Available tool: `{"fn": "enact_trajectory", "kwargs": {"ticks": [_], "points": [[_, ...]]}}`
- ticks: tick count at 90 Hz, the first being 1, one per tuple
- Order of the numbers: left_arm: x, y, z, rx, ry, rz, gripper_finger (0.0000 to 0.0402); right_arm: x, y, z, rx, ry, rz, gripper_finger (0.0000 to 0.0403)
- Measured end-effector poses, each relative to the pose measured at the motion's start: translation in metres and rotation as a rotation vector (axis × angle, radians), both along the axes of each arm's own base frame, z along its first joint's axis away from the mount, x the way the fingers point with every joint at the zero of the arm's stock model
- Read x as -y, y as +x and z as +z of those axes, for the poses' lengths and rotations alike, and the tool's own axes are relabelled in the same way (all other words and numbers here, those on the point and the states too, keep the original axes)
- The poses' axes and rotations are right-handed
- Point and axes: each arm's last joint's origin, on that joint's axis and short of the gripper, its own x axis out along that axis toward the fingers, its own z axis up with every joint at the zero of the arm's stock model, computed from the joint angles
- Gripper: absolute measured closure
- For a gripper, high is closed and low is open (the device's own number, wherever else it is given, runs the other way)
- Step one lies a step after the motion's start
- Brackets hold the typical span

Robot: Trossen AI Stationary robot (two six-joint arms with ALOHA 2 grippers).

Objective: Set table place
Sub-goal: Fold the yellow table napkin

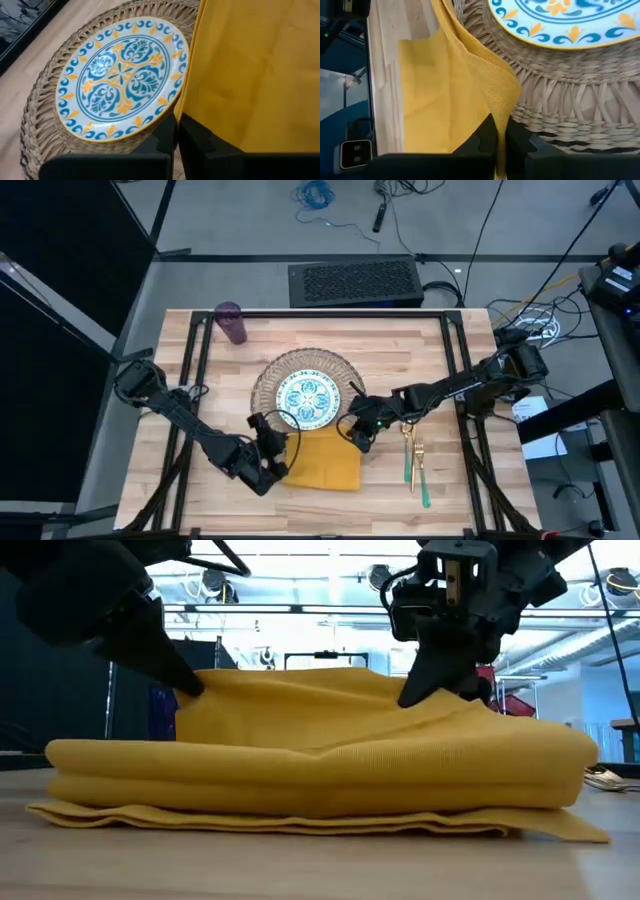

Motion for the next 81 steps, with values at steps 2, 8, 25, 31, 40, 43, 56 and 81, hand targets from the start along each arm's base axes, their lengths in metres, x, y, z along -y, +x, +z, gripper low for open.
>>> {"fn": "enact_trajectory", "kwargs": {"ticks": [2,8,25,31,40,43,56,81], "points": [[-0.001,0.0,0.0,0.0,0.001,0.003,0.0402,0.001,0.0,0.0,0.001,-0.006,0.0,0.0403],[-0.004,0.002,0.0,-0.001,0.011,0.01,0.0402,0.006,0.001,0.0,0.001,-0.017,-0.003,0.0403],[-0.011,0.003,0.007,0.013,0.025,0.026,0.0402,0.019,0.002,-0.001,-0.001,-0.045,-0.025,0.0403],[-0.013,0.003,0.011,0.026,0.024,0.032,0.0402,0.02,0.003,-0.001,0.004,-0.048,-0.025,0.0403],[-0.014,0.001,0.015,0.033,0.025,0.035,0.0402,0.017,0.003,0.0,0.017,-0.041,-0.017,0.0403],[-0.014,0.001,0.015,0.036,0.026,0.036,0.0402,0.015,0.003,0.001,0.02,-0.034,-0.015,0.0403],[-0.014,0.002,0.016,0.035,0.029,0.036,0.0402,-0.002,0.008,0.011,0.047,-0.027,0.004,0.0403],[-0.014,0.008,0.079,0.058,0.117,-0.024,0.0402,-0.017,0.024,0.089,-0.02,-0.213,0.037,0.0403]]}}
